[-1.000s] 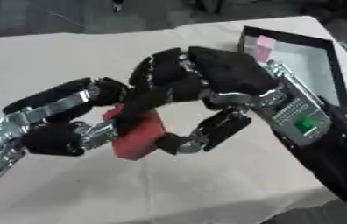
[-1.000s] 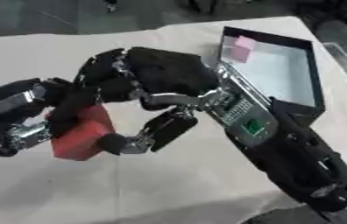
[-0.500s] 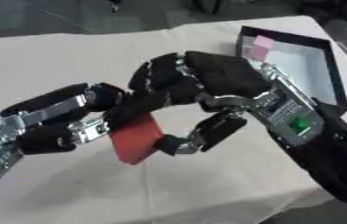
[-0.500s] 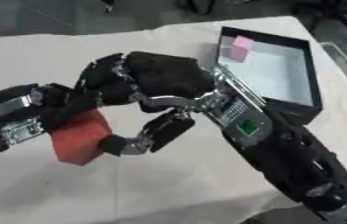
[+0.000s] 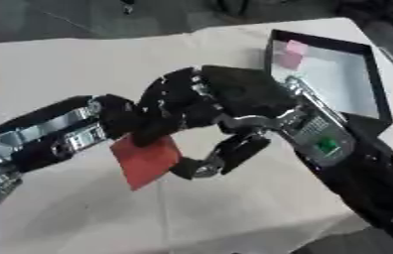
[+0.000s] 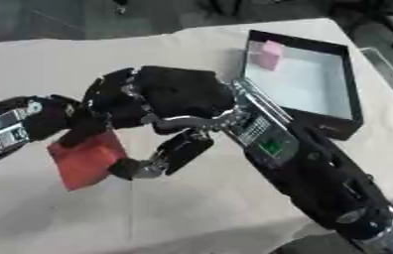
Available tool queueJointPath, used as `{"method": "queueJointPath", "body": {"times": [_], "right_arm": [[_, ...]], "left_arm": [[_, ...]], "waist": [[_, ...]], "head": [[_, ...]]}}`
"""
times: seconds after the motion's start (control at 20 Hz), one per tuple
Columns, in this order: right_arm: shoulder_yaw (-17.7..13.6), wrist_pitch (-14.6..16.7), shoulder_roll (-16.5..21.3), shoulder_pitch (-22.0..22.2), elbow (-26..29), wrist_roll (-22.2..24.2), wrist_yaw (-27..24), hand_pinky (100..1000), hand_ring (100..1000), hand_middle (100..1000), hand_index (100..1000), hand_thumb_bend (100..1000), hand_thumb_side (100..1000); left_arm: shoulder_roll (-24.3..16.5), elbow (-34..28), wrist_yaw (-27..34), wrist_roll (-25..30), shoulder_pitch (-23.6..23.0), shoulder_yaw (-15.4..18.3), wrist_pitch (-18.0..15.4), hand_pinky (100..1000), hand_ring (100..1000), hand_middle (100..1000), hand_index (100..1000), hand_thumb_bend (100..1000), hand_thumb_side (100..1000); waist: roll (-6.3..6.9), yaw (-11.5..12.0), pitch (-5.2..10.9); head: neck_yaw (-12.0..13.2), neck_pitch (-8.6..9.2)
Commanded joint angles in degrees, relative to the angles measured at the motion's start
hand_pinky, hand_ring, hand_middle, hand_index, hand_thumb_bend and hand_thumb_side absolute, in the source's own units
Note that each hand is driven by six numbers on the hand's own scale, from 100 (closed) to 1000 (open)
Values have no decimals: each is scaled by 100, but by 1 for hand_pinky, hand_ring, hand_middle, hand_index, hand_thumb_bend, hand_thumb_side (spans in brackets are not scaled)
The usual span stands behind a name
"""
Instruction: Pick up the objects with one hand, pass them to the other hand, and then place them into the box on the other side of the table.
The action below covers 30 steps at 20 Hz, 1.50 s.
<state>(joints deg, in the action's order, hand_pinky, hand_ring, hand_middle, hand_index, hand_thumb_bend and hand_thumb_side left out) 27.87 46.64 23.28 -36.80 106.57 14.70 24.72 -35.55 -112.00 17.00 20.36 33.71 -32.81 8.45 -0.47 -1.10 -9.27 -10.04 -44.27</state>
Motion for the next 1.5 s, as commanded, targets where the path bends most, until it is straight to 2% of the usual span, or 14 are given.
{"method": "queueJointPath", "body": {"times": [0.05,0.25,0.45,0.65,0.7,0.85,0.95,1.0,1.1,1.2,1.35,1.5], "right_arm": [[-64,-7,183,-17,-12,-52,175,753,628,319,873,100,100],[-146,-31,261,-64,300,-221,83,760,627,319,873,100,100],[-252,-161,381,-71,650,-301,-68,765,627,314,873,167,100],[-428,-252,576,-32,794,-418,-222,762,627,258,872,189,100],[-501,-274,669,5,798,-474,-259,763,627,236,871,211,100],[-816,-416,1035,218,802,-692,-269,759,627,190,870,199,100],[-1080,-645,1289,444,771,-876,-238,740,625,180,868,118,100],[-1245,-807,1415,572,685,-992,-213,737,624,179,867,109,100],[-1604,-1140,1648,794,336,-1276,-98,721,621,171,863,100,100],[-1972,-1486,1832,946,-301,-1614,83,704,619,163,861,100,100],[-2345,-1816,1974,979,-1418,-2132,334,688,621,158,861,100,100],[-2650,-2090,2041,840,-2718,-2519,591,675,636,170,872,100,100]], "left_arm": [[40,-259,305,-257,115,221,88,773,596,613,725,289,1000],[29,-259,495,-724,79,450,427,770,599,617,729,257,1000],[-23,-259,554,-1062,84,569,713,769,602,622,732,224,1000],[-125,-259,352,-1373,1,733,900,767,603,624,733,185,1000],[-163,-259,290,-1473,-55,797,935,767,604,624,732,171,1000],[-282,-259,124,-1796,-268,1029,937,766,603,623,730,146,1000],[-370,-259,18,-2010,-440,1216,888,763,598,618,726,100,975],[-412,-259,-50,-2124,-544,1325,840,763,597,616,724,100,961],[-469,-259,-204,-2322,-771,1530,651,762,592,611,721,100,923],[-479,-259,-449,-2437,-1037,1713,366,763,592,612,723,100,895],[-381,-259,-963,-2495,-1439,1898,-27,764,594,614,725,100,876],[-140,-259,-1355,-2611,-1811,2058,-237,764,593,612,725,100,865]], "waist": [[-1,-1,69],[-1,-9,75],[-3,-24,76],[-19,-50,76],[-24,-56,76],[-32,-67,68],[-35,-66,58],[-36,-63,51],[-38,-47,41],[-35,-13,34],[-34,49,22],[-28,151,21]], "head": [[-32,15],[-107,15],[-134,15],[-197,15],[-242,15],[-453,15],[-701,15],[-871,15],[-1222,15],[-1526,15],[-1813,15],[-2045,15]]}}
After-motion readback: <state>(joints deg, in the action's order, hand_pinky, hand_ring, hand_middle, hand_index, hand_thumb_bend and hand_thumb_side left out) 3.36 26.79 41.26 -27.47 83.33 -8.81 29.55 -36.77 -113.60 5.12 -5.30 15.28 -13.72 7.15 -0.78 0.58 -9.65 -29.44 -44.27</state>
